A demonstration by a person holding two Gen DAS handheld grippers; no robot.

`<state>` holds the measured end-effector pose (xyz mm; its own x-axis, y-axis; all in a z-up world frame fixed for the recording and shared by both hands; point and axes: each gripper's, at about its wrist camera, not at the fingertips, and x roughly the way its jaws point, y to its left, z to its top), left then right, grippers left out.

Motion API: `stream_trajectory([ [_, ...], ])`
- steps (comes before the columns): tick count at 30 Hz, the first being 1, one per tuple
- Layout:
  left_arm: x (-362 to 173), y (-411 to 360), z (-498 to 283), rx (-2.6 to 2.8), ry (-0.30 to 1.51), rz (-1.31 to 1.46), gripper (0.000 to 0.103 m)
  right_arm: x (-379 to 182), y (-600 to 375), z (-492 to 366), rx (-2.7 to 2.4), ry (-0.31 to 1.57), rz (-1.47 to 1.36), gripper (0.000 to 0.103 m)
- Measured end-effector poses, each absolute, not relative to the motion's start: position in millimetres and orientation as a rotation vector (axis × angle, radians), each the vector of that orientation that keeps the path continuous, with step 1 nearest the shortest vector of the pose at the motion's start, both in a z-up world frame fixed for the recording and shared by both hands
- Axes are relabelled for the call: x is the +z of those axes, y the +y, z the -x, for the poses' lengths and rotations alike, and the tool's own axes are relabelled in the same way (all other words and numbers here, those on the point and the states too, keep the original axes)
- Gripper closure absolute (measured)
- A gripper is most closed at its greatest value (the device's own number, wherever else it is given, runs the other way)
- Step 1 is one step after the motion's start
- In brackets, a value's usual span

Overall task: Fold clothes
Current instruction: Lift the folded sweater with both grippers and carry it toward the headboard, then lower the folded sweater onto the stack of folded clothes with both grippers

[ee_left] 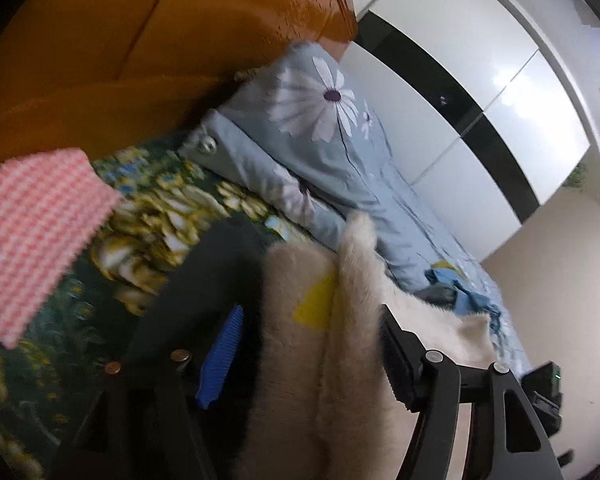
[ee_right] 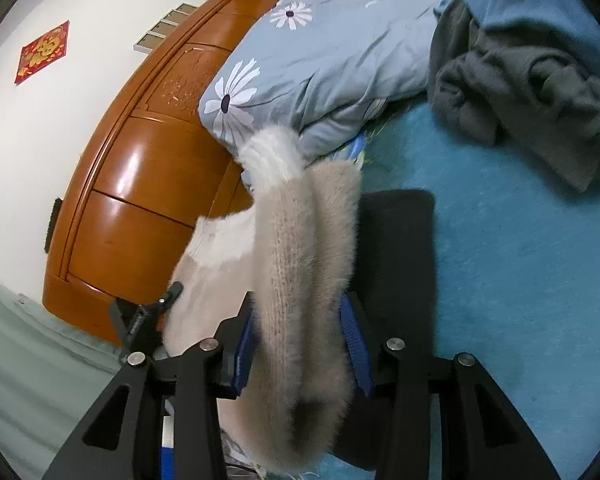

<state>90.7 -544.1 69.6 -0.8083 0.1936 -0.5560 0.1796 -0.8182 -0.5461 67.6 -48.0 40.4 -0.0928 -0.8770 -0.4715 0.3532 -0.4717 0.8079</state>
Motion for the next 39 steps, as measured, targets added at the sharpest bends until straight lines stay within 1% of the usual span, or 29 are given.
stream_trajectory([
  [5,114,-505,-104,2.961,-0.633,0.815,0.033,72,-38,-73,-1.889,-0.514,-1.161,0.06],
  [9,121,-477,-104,2.943,-0.457,0.769,0.033,101,-47,-93,-1.921,-0.387,-1.023,0.06],
  [11,115,-472,-100,2.938,-0.419,0.783,0.033,108,-58,-105,-1.897,-0.327,-0.975,0.06],
  [16,92,-482,-96,2.925,-0.458,0.819,0.033,96,-89,-124,-1.862,-0.174,-0.956,0.06],
  [20,79,-489,-93,2.924,-0.48,0.847,0.034,80,-99,-115,-1.859,-0.207,-1.003,0.06],
  [23,69,-496,-90,2.927,-0.51,0.864,0.034,77,-105,-105,-1.848,-0.247,-1.027,0.06],
  [26,62,-503,-87,2.949,-0.557,0.873,0.034,76,-113,-101,-1.849,-0.249,-1.049,0.06],
  [27,57,-506,-84,2.965,-0.567,0.935,0.033,76,-116,-101,-1.851,-0.239,-1.054,0.06],
  [28,52,-509,-82,2.962,-0.588,0.976,0.031,77,-117,-102,-1.853,-0.232,-1.054,0.06],
  [32,49,-510,-97,2.974,-0.636,0.896,0.03,79,-113,-109,-1.864,-0.21,-1.043,0.06],
  [36,60,-497,-111,3.064,-0.558,0.878,0.031,85,-105,-118,-1.887,-0.197,-1.016,0.06],
  [39,76,-478,-128,3.141,-0.488,0.78,0.031,92,-96,-131,-1.907,-0.175,-0.958,0.06],
])
